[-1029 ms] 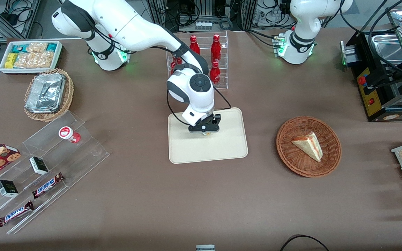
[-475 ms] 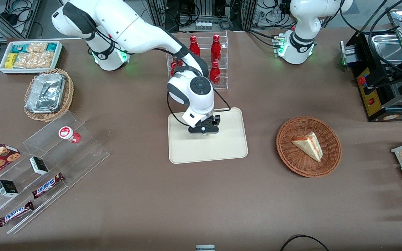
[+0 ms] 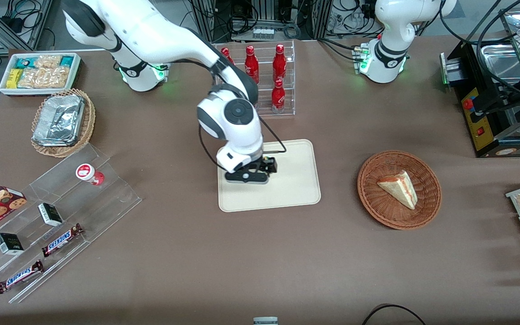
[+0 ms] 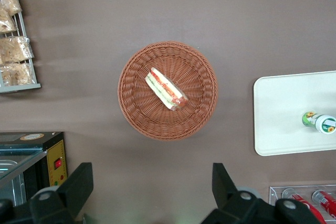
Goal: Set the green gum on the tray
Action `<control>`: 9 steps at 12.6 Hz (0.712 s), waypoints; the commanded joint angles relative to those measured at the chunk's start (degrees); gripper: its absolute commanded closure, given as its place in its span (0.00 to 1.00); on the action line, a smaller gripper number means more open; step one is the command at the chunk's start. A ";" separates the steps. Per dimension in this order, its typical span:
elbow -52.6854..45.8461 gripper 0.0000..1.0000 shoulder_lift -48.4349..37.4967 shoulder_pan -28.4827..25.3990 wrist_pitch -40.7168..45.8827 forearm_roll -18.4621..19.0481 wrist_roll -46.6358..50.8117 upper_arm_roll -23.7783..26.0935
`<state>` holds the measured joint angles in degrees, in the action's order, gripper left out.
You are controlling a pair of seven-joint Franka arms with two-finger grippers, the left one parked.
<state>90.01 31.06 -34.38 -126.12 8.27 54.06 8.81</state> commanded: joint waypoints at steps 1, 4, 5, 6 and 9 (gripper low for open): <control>1.91 0.00 -8.61 4.83 9.27 -5.43 -8.92 0.68; 2.09 0.00 -18.54 14.84 22.54 -10.47 -23.69 0.60; 2.09 0.00 -21.62 18.27 26.41 -10.56 -26.17 0.60; 2.79 0.00 -24.70 21.69 30.19 -10.65 -29.06 0.60; 6.04 0.00 -32.88 29.70 36.80 -11.09 -36.46 0.16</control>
<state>91.37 3.73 -8.45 -91.23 -1.37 20.75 8.66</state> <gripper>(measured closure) 0.000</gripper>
